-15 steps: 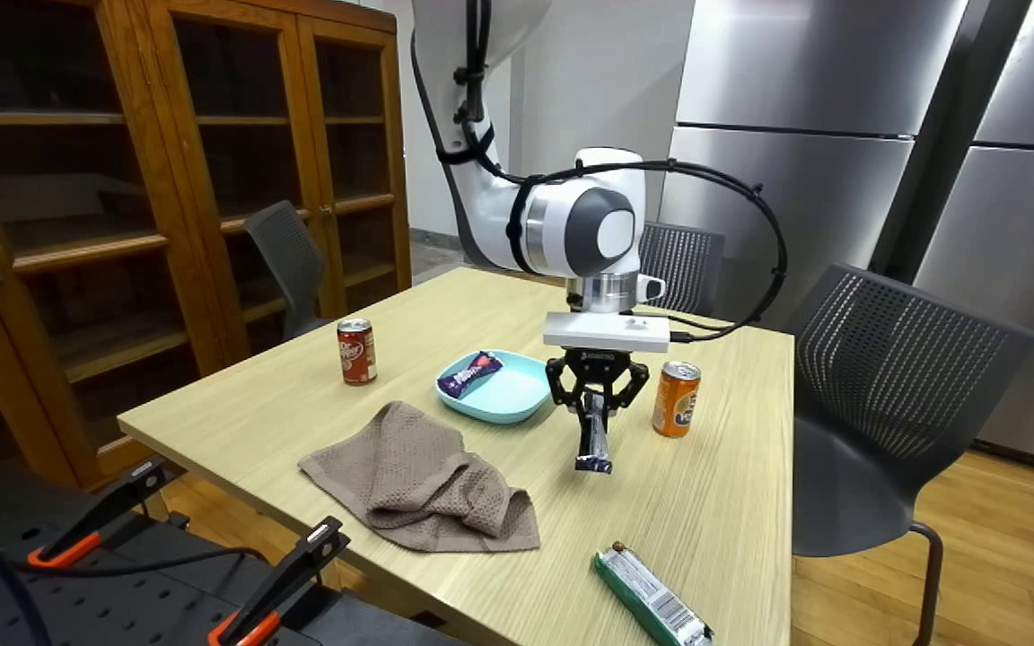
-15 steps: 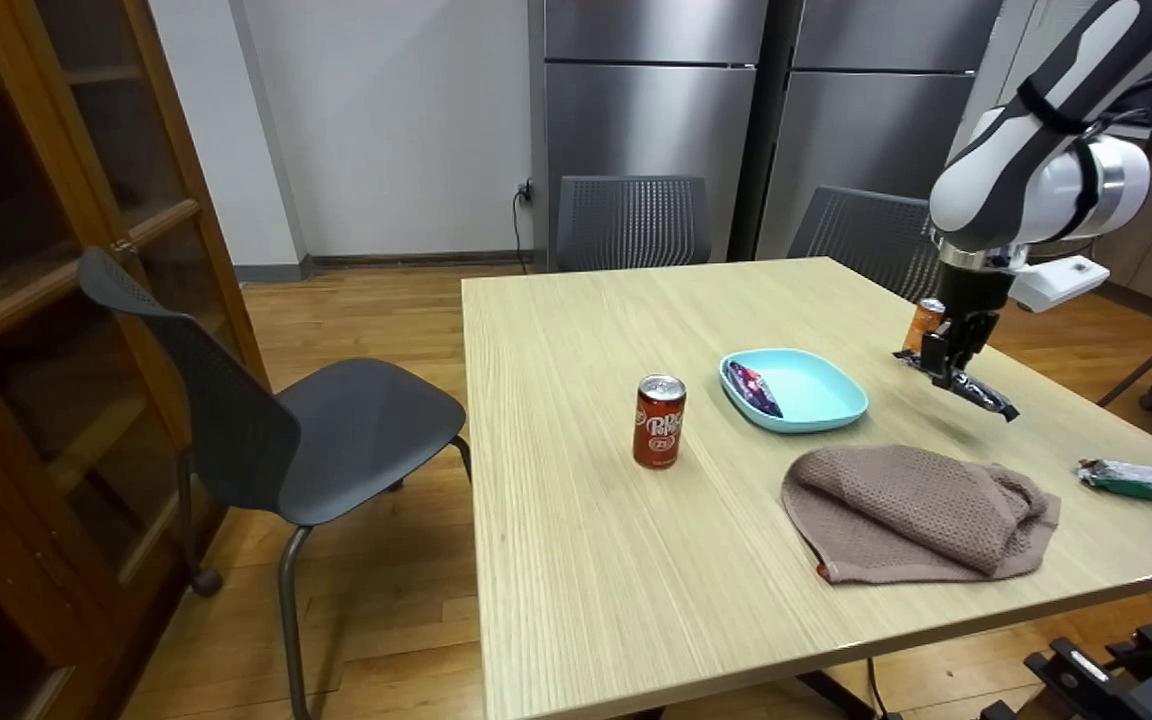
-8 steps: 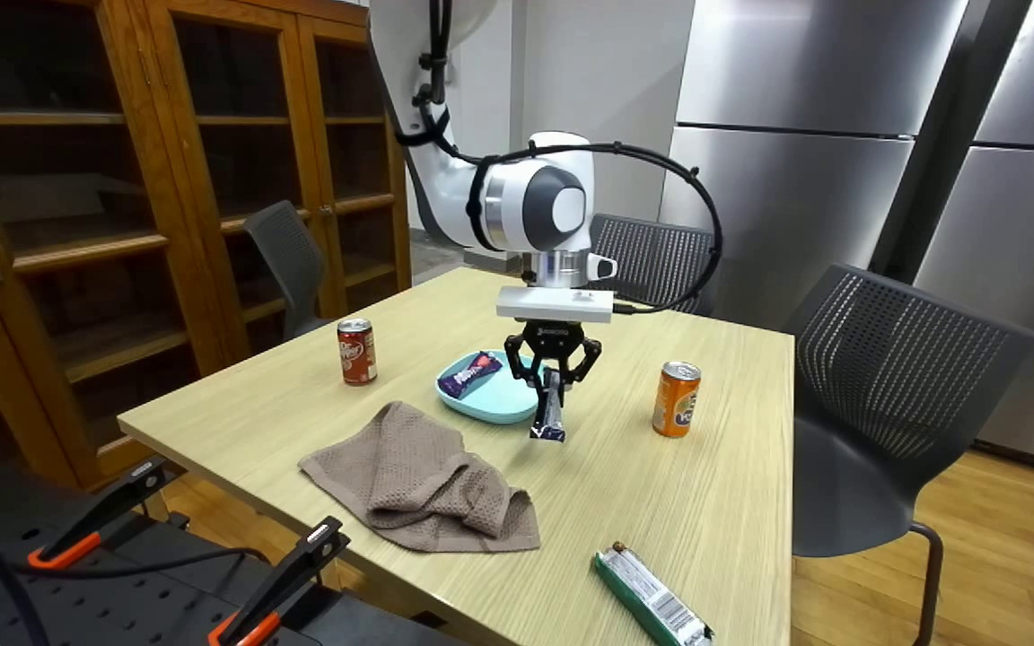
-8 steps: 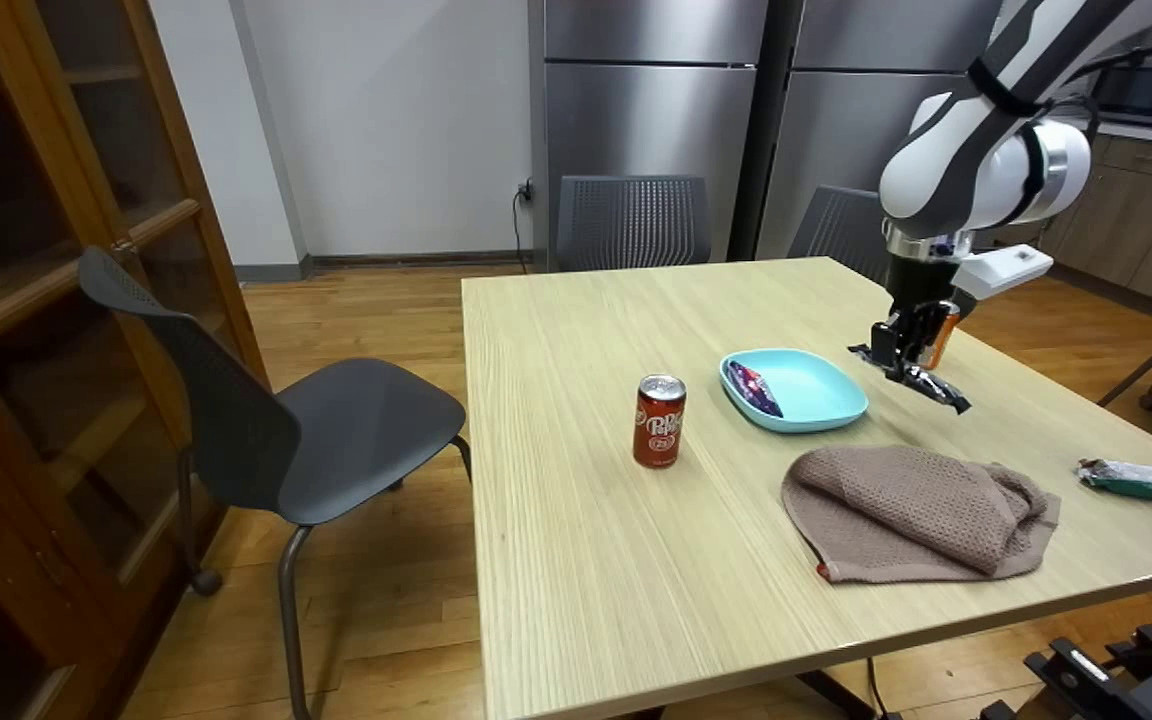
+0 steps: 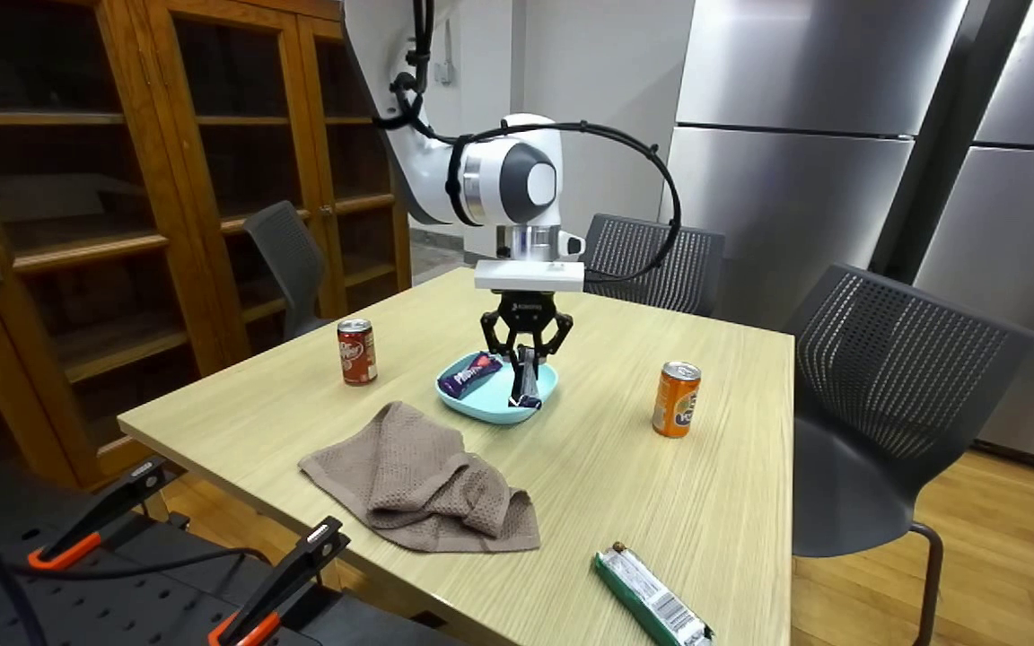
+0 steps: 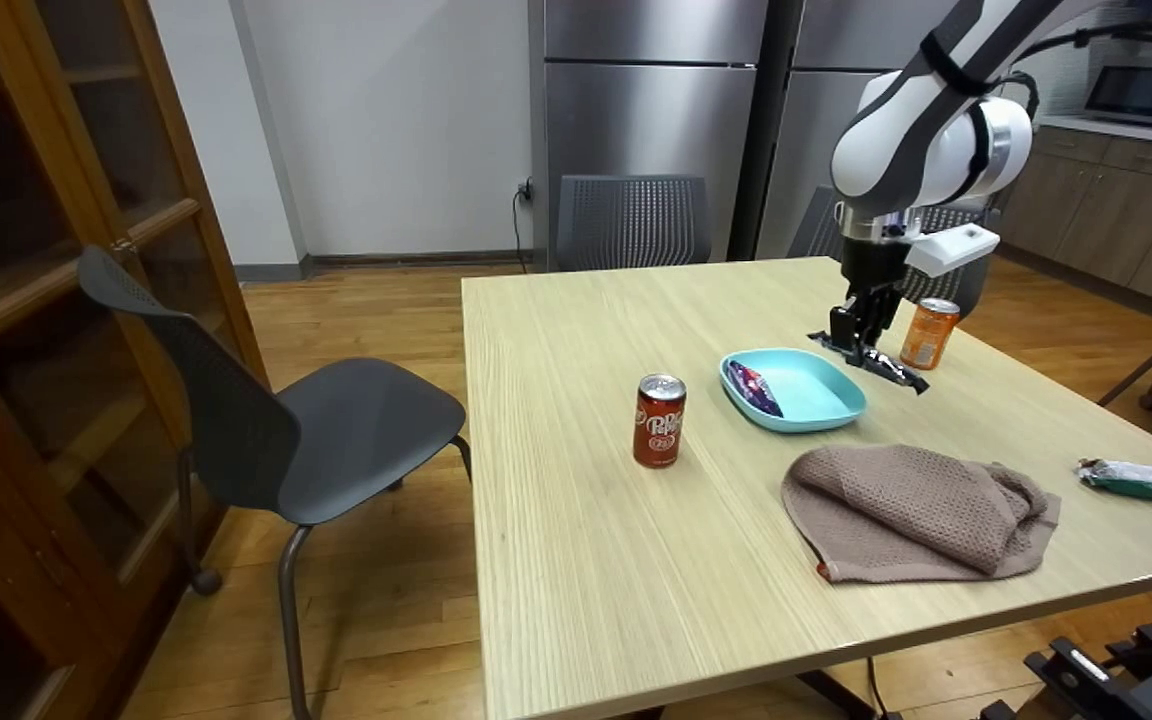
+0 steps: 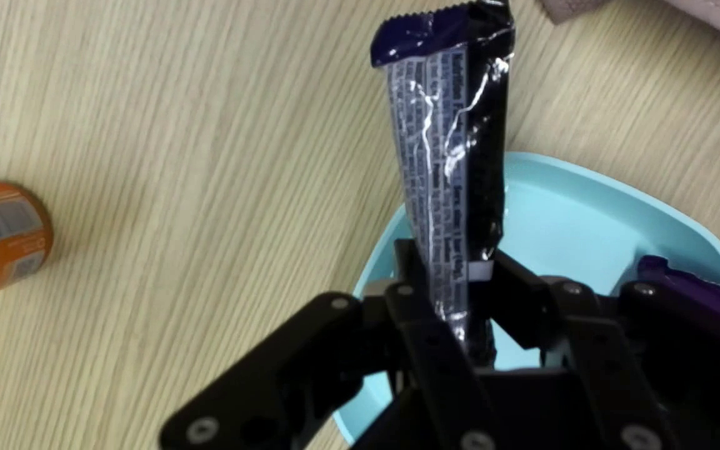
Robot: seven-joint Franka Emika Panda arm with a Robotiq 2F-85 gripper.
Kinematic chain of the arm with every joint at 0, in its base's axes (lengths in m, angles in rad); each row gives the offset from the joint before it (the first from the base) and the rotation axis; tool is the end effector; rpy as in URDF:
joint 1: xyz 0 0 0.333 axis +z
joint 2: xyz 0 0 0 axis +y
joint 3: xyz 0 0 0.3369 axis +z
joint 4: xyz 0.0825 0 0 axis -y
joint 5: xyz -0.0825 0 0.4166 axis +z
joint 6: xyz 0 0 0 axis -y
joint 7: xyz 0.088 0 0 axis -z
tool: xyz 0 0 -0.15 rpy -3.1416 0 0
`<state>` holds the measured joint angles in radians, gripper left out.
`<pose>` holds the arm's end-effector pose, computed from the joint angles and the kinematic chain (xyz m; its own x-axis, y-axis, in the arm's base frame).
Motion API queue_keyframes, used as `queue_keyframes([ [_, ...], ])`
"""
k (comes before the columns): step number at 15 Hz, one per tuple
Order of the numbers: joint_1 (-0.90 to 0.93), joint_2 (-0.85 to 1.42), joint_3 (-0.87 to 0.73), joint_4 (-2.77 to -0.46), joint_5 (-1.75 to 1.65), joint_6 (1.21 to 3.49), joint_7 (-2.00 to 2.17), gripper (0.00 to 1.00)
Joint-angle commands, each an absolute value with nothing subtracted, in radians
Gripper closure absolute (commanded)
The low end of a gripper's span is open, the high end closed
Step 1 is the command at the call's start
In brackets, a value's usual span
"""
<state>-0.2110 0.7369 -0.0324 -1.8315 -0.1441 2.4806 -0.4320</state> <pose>0.6373 -0.1619 0.0651 0.9444 0.3031 -0.1273 0.3114 -0.9489 0.0508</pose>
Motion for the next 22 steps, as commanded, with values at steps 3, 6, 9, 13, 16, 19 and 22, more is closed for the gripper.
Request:
queue_keyframes([
  [3, -0.183, 0.785, -0.009, -1.717, -0.122, 2.382, -0.389, 0.93],
  [6, -0.188, 0.820, 0.018, -1.671, -0.082, 2.356, -0.380, 0.93],
  [9, -0.184, 0.867, 0.034, -1.622, -0.042, 2.345, -0.370, 0.93],
  [13, -0.181, 0.915, 0.036, -1.567, -0.002, 2.330, -0.332, 0.93],
  [16, -0.179, 0.938, 0.032, -1.540, 0.023, 2.326, -0.280, 0.93],
  [19, -0.175, 0.955, 0.029, -1.515, 0.037, 2.318, -0.240, 0.93],
  [22, -0.174, 0.968, 0.030, -1.495, 0.042, 2.312, -0.220, 0.93],
])
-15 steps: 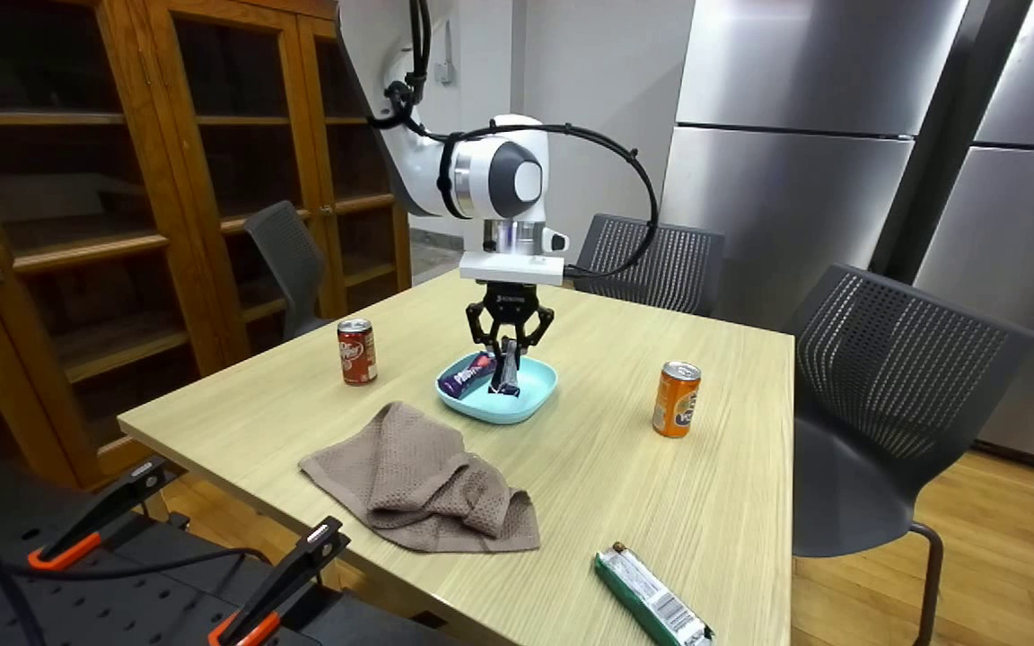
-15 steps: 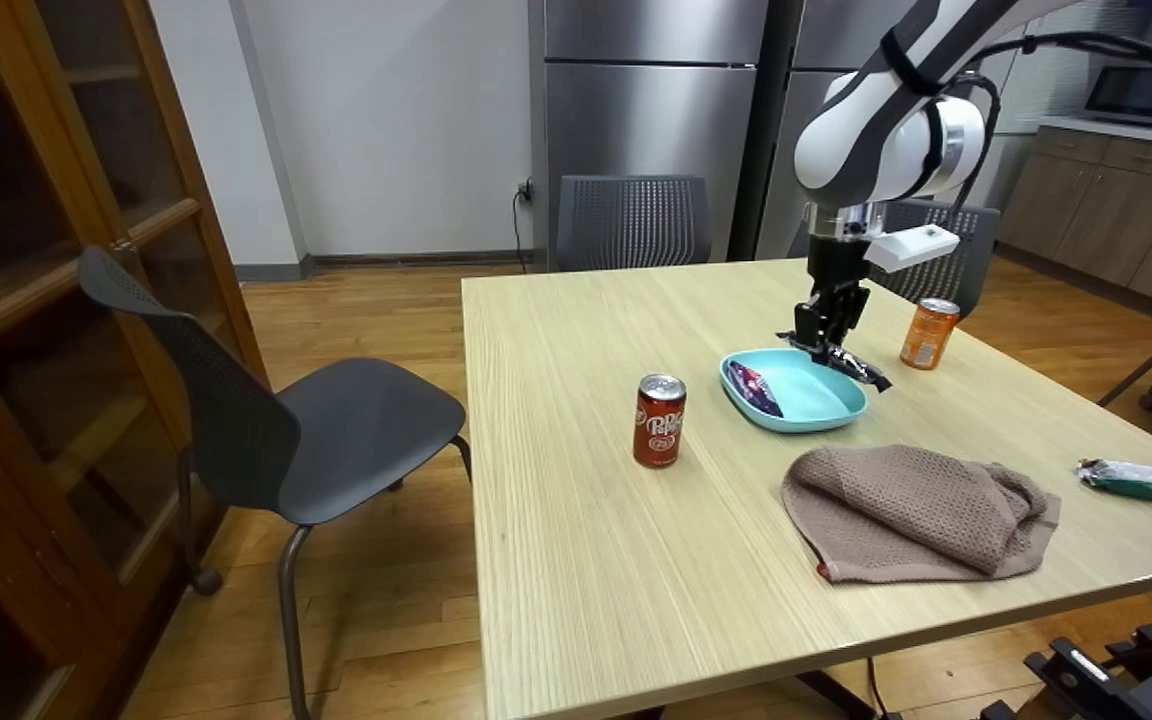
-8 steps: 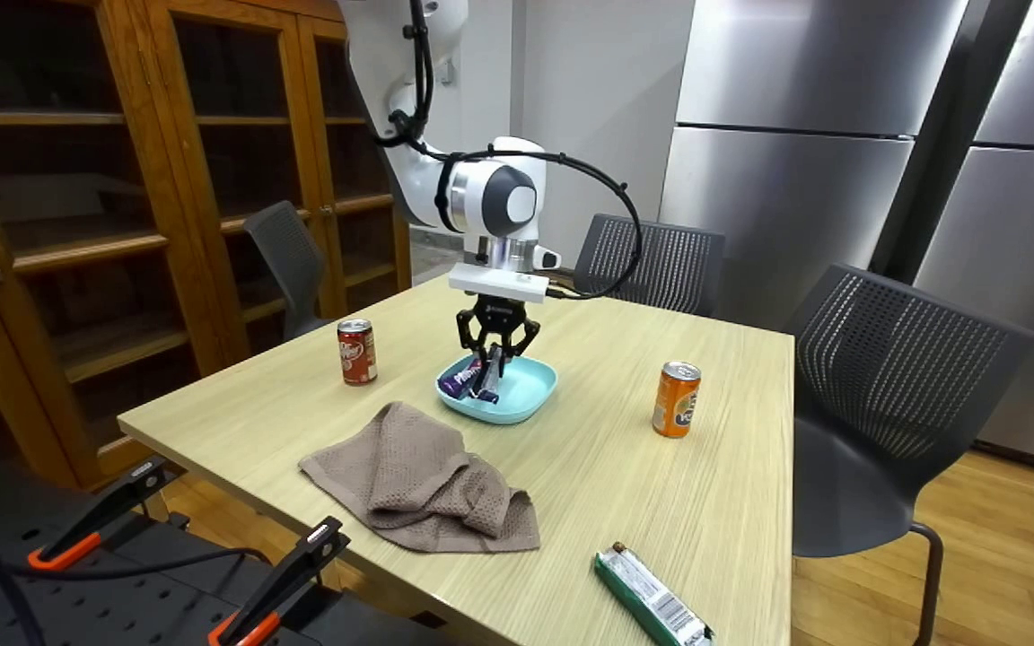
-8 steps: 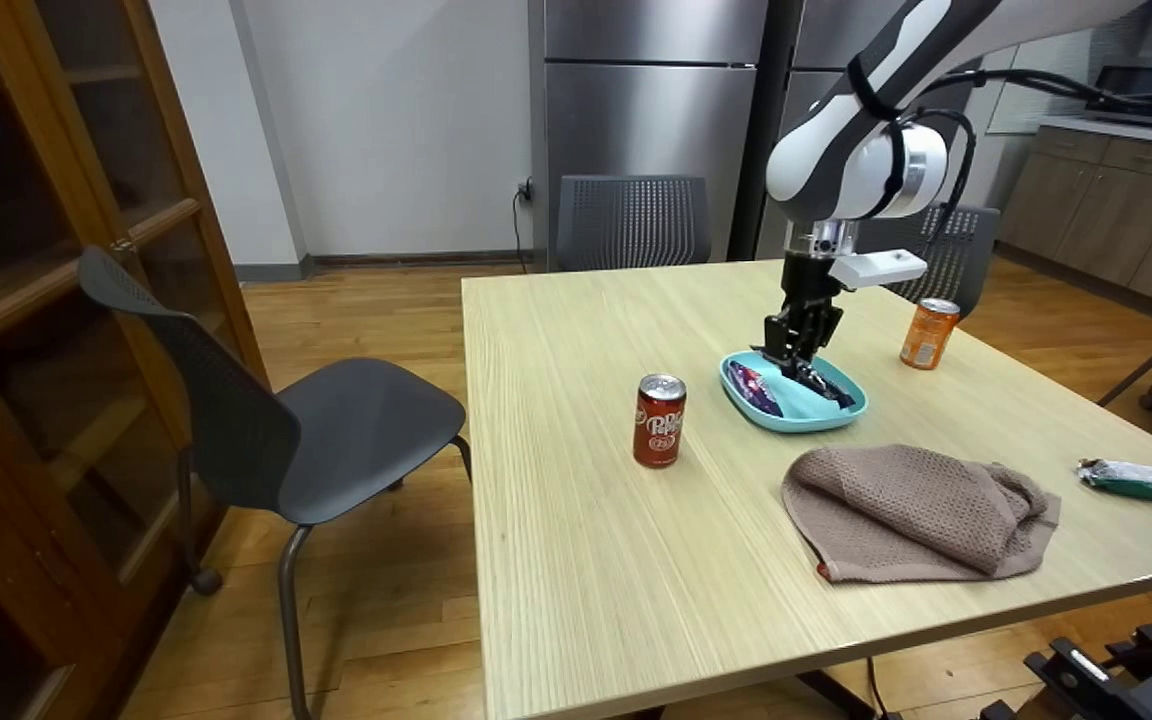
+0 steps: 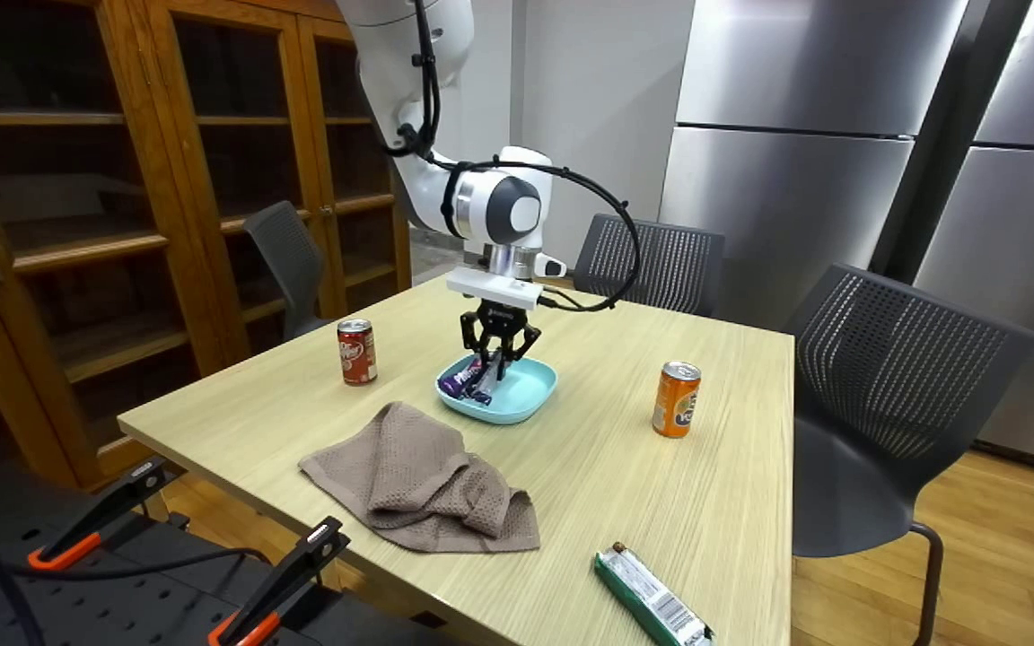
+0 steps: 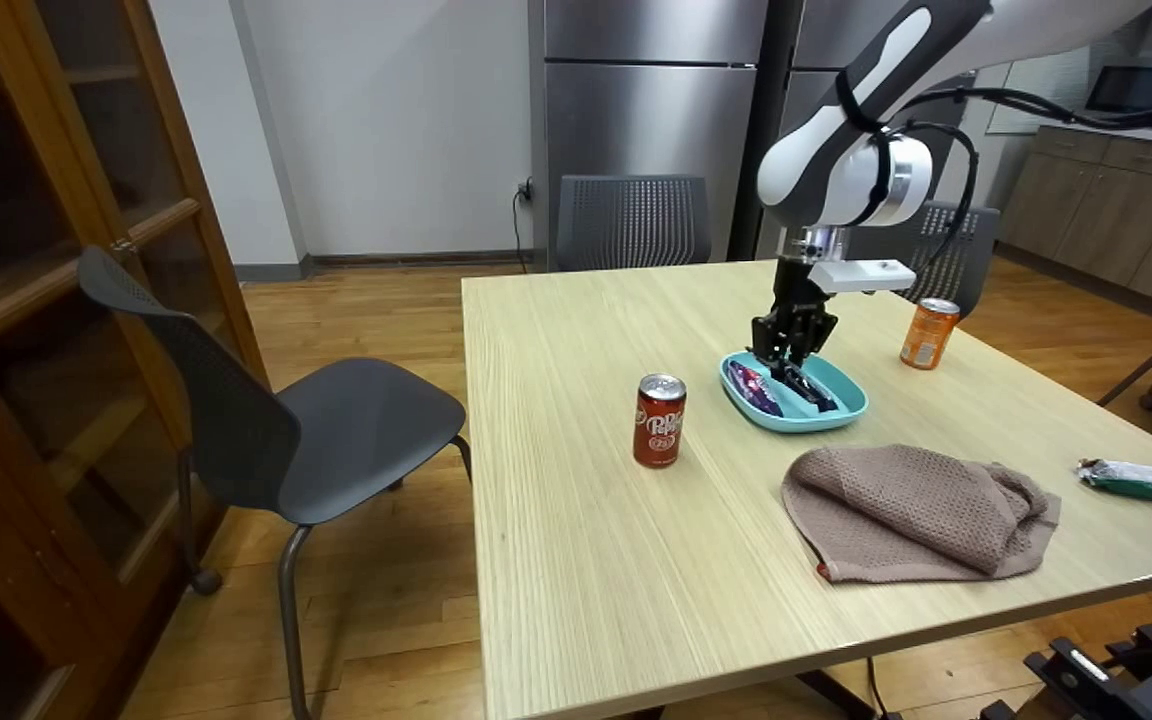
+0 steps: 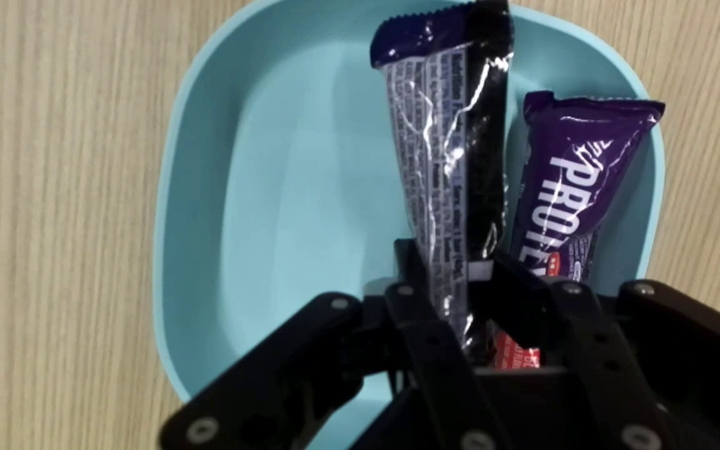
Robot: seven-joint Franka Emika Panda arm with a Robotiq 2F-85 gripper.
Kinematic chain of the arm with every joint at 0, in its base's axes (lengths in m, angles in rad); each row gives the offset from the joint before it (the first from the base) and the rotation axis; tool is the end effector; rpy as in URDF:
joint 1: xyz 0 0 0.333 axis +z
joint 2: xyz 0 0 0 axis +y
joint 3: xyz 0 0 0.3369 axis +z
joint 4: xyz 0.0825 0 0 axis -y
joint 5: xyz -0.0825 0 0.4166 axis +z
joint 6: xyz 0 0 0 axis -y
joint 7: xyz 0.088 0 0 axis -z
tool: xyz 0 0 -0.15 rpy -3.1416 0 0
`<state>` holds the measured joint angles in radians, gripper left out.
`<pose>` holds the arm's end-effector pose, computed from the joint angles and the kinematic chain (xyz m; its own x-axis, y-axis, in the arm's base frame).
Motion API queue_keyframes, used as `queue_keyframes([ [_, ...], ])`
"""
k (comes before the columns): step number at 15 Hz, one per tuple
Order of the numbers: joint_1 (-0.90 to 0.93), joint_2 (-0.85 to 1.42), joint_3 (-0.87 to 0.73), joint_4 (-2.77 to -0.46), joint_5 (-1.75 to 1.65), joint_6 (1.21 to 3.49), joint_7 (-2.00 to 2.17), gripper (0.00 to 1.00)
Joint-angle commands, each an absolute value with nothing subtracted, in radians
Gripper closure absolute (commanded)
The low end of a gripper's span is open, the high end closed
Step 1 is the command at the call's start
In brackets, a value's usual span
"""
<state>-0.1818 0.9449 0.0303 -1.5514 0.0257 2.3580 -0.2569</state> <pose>0.6964 -0.1063 0.0199 0.9892 0.0790 -0.1235 0.0702 -0.9948 -0.0738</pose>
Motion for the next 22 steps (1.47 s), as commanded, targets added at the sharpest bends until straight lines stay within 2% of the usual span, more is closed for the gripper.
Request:
queue_keyframes([
  [1, -0.173, 0.971, 0.029, -1.491, 0.041, 2.312, -0.217, 0.48],
  [3, -0.174, 0.968, 0.029, -1.493, 0.038, 2.314, -0.220, 0.39],
  [8, -0.174, 0.924, 0.017, -1.551, 0.016, 2.332, -0.240, 0.01],
  [15, -0.160, 0.833, -0.057, -1.711, -0.126, 2.392, -0.297, 0.00],
  [22, -0.203, 0.731, -0.091, -1.924, -0.239, 2.594, -0.358, 0.00],
])
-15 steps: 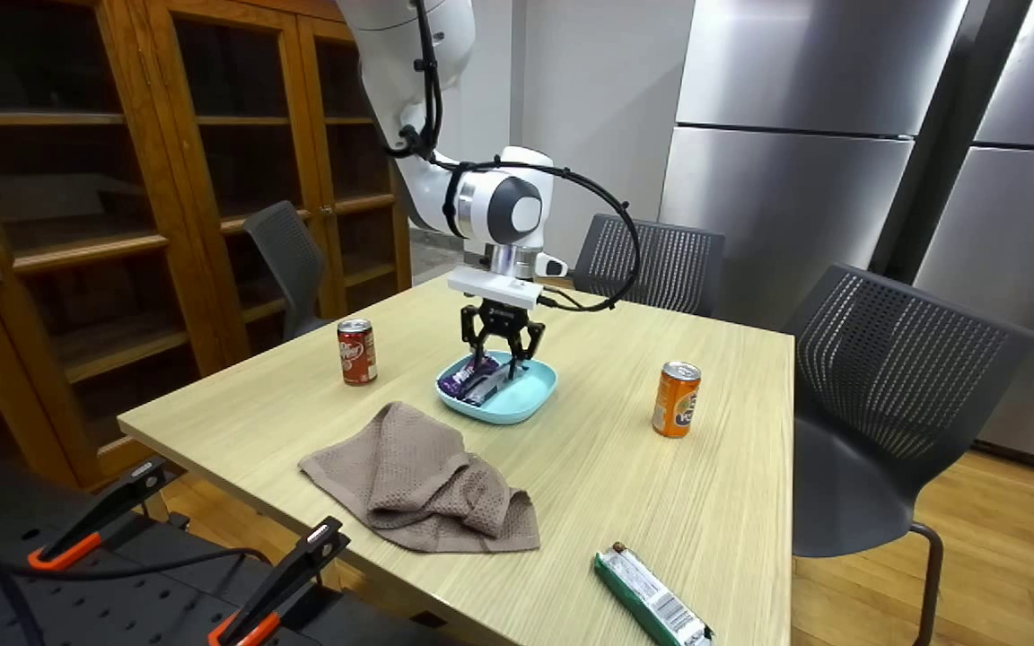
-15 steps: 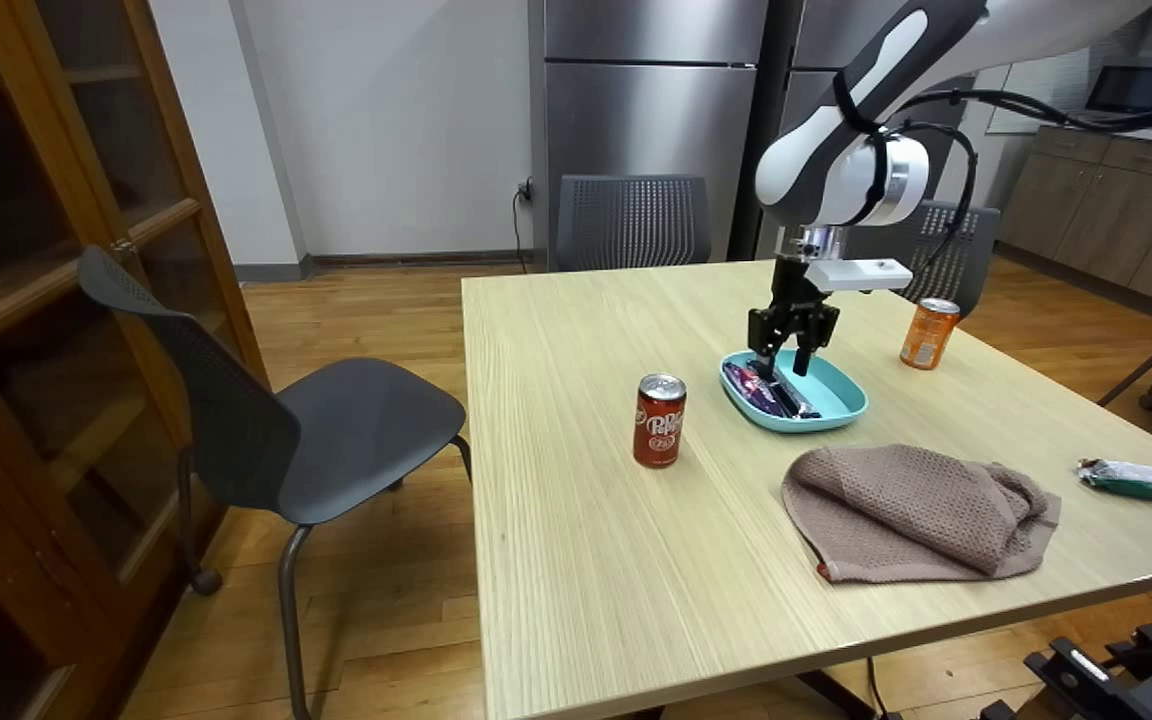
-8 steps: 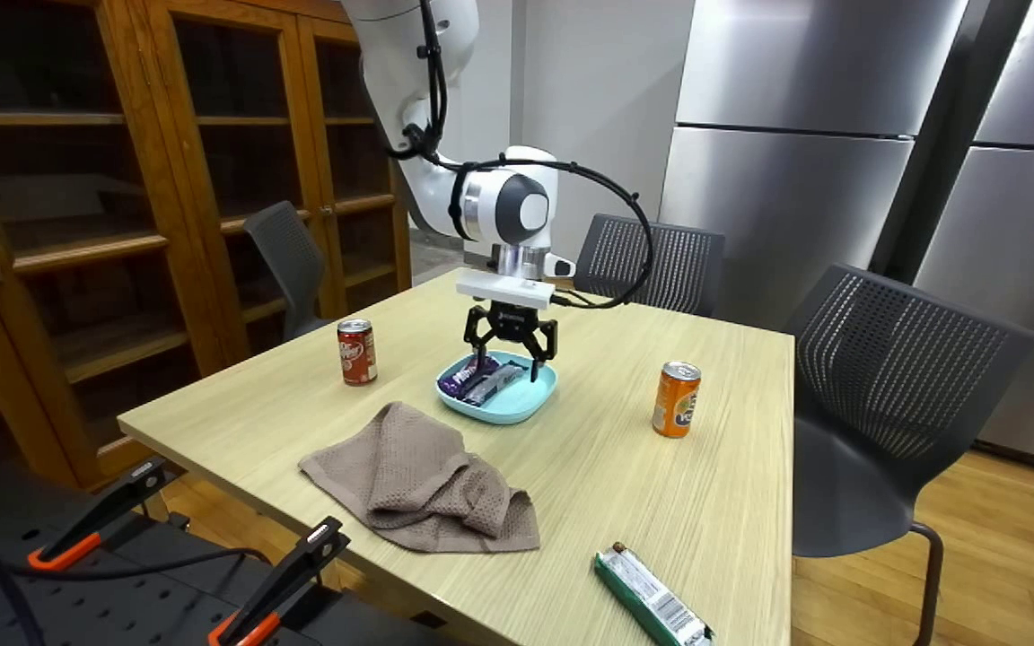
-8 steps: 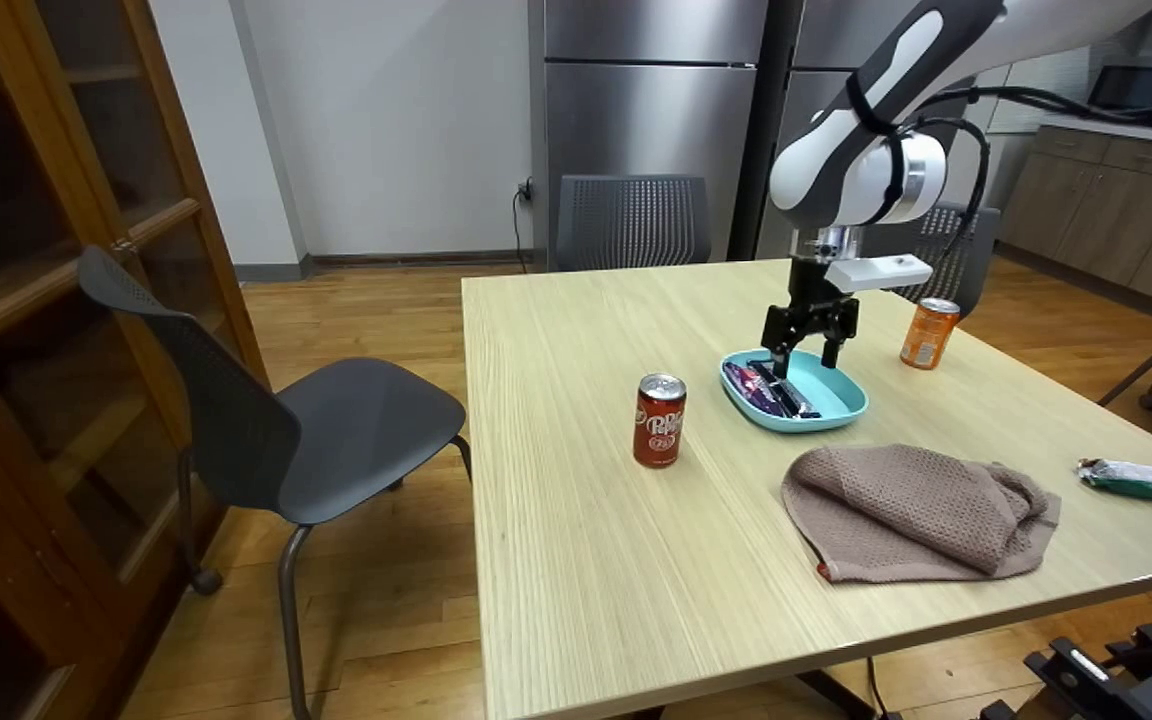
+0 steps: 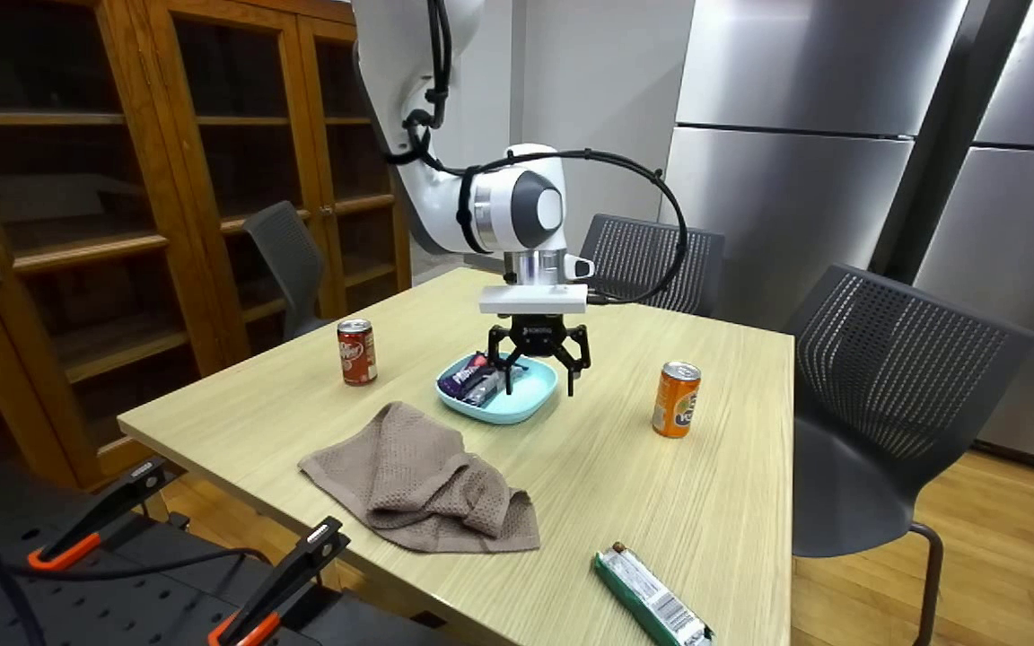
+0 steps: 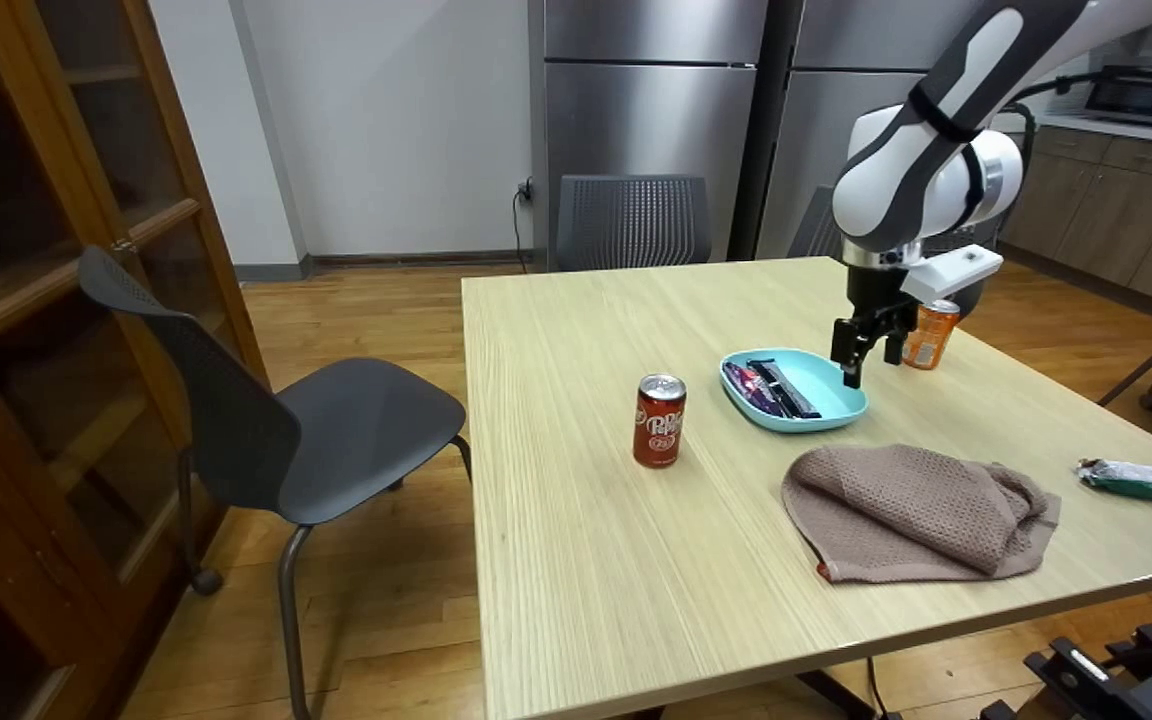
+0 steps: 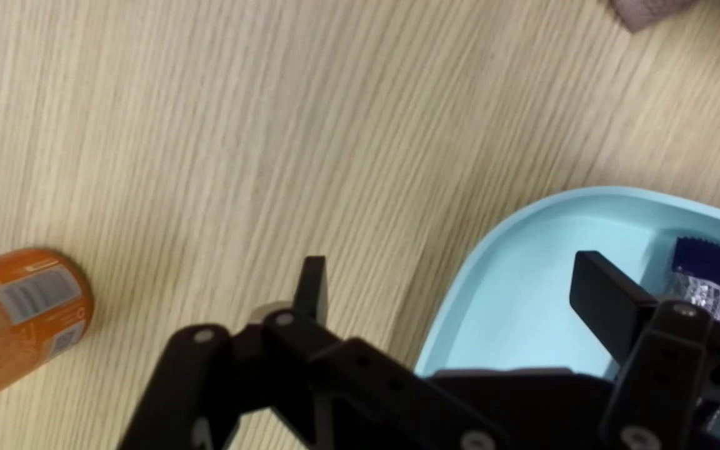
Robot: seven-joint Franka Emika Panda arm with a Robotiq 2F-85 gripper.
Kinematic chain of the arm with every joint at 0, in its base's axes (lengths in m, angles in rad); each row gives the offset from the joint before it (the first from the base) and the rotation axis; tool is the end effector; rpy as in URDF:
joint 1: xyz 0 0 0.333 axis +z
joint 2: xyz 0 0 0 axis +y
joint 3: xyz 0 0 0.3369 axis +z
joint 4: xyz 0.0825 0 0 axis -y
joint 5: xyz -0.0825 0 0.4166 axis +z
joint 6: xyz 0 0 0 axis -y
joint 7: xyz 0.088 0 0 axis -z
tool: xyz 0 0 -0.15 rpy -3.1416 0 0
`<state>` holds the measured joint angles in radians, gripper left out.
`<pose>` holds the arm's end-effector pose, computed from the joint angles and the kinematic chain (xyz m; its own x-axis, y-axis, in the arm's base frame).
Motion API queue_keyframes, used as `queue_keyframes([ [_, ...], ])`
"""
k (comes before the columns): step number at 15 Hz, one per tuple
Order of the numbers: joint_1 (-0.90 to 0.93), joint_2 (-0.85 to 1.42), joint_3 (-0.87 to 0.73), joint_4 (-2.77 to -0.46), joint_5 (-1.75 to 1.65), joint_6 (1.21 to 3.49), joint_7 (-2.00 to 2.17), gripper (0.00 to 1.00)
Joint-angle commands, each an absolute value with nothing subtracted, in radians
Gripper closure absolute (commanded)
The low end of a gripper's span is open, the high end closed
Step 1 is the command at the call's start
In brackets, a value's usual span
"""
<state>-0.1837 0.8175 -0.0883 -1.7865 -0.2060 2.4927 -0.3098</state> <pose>0.6329 -0.1821 0.0312 0.9606 0.2176 -0.1731 0.2400 -0.9632 0.1208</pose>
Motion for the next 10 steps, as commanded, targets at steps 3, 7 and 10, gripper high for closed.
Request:
queue_keyframes([
  [3, -0.244, 0.698, -0.081, -2.011, -0.225, 2.705, -0.399, 0.00],
  [7, -0.317, 0.650, -0.074, -2.109, -0.215, 2.780, -0.456, 0.00],
  [10, -0.344, 0.606, -0.100, -2.153, -0.227, 2.756, -0.476, 0.00],
])
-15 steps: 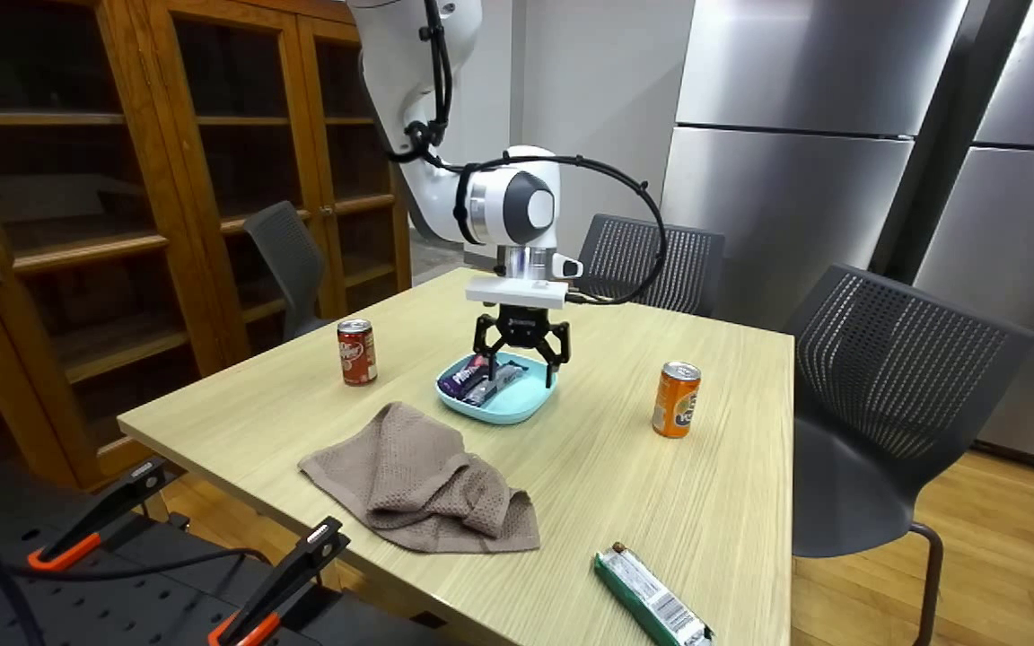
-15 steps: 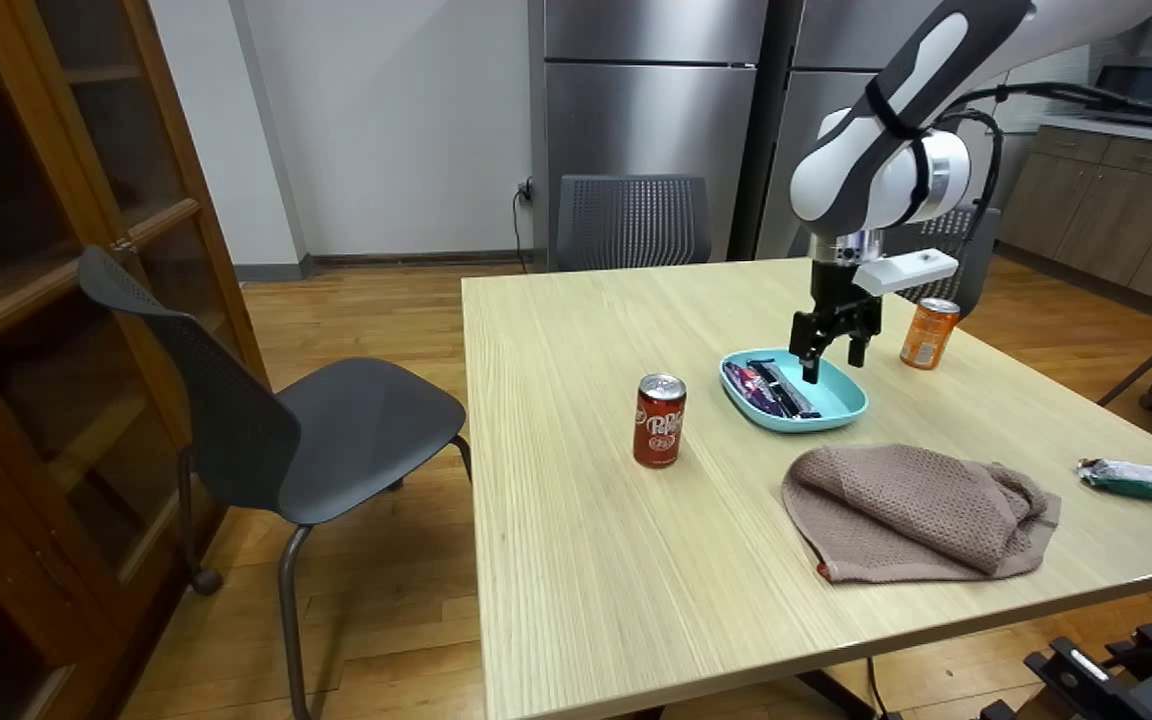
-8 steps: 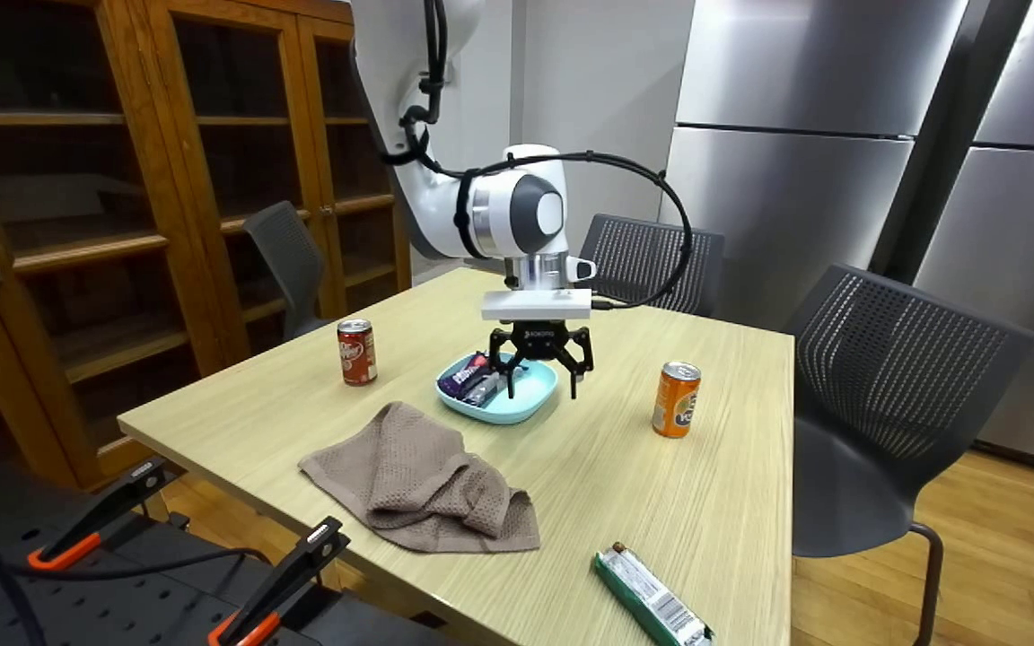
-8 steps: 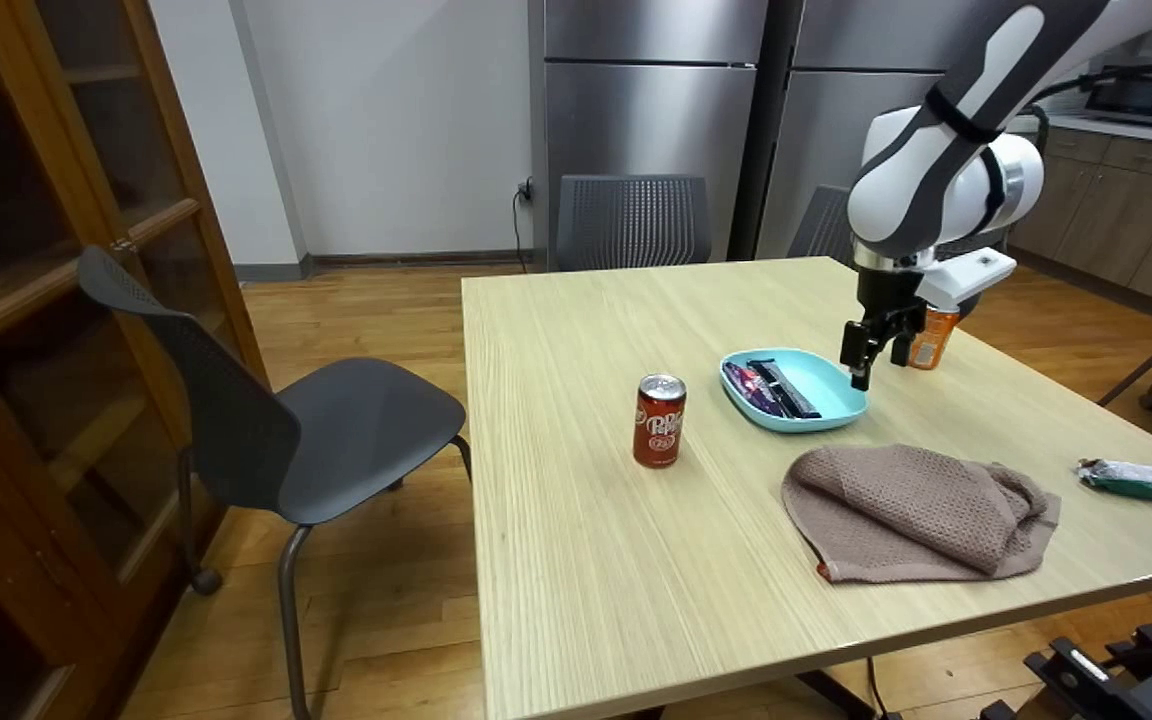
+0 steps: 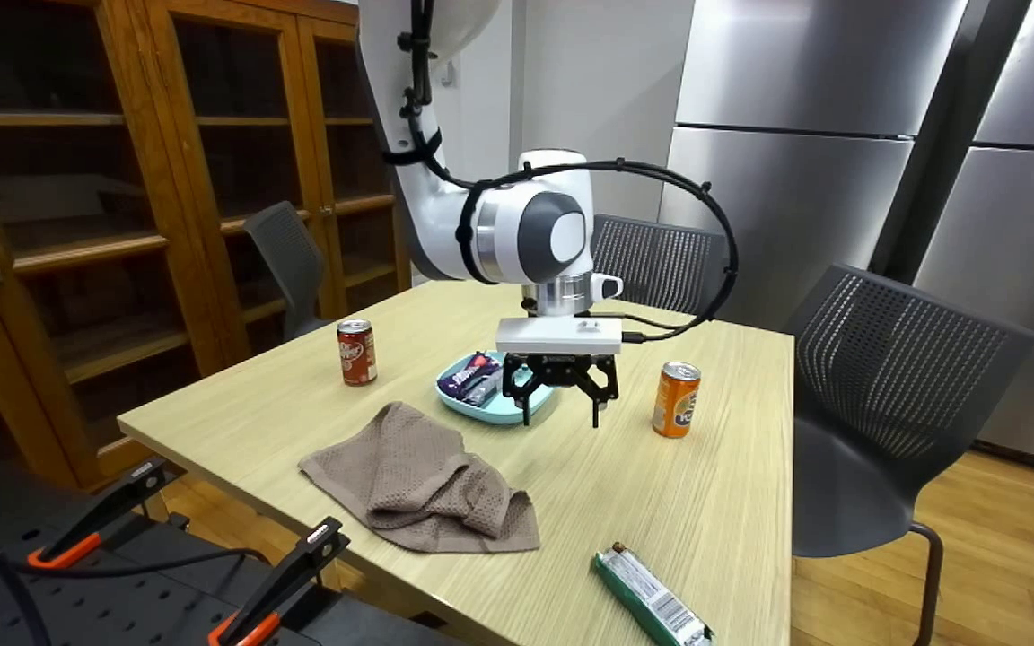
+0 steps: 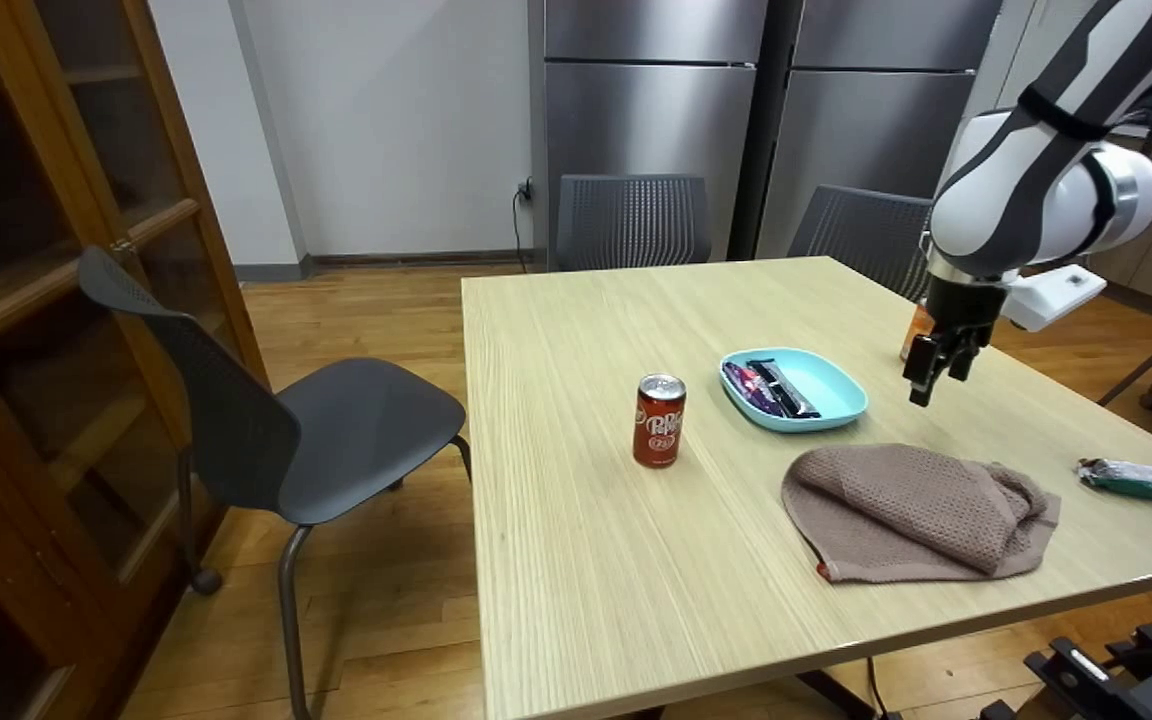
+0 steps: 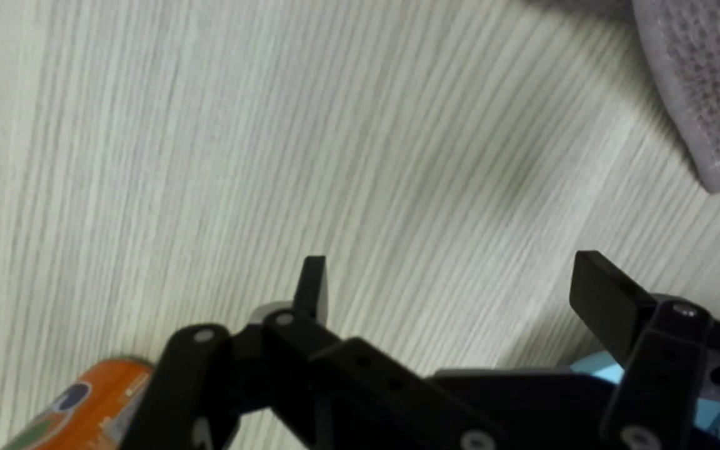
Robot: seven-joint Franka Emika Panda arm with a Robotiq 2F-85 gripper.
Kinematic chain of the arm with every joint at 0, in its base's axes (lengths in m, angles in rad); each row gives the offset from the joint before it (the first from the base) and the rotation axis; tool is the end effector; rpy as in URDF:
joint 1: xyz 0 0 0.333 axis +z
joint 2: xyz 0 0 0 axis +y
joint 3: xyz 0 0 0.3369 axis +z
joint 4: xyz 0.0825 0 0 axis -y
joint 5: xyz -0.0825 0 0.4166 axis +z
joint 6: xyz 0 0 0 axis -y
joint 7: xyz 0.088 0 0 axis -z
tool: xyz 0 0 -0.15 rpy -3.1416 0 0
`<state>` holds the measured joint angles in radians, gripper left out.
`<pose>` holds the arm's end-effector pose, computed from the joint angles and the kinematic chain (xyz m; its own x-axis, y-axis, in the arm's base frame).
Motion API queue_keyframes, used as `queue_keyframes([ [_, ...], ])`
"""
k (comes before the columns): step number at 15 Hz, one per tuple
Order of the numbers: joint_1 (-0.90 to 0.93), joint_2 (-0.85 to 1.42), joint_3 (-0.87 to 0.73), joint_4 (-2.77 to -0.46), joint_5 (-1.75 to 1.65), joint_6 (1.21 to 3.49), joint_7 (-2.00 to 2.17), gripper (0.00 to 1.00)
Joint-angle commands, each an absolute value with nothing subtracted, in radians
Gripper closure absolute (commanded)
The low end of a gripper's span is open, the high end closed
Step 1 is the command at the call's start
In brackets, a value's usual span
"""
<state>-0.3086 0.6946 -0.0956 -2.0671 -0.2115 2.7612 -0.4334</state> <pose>0.5503 -0.2350 0.0340 0.9678 0.2405 -0.0741 0.2480 -0.9616 0.1176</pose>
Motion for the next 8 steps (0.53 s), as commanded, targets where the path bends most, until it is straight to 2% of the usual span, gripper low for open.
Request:
queue_keyframes([
  [1, -0.357, 0.589, -0.106, -2.165, -0.231, 2.749, -0.493, 0.00],
  [8, -0.437, 0.528, -0.171, -2.210, -0.293, 2.728, -0.688, 0.00],
])
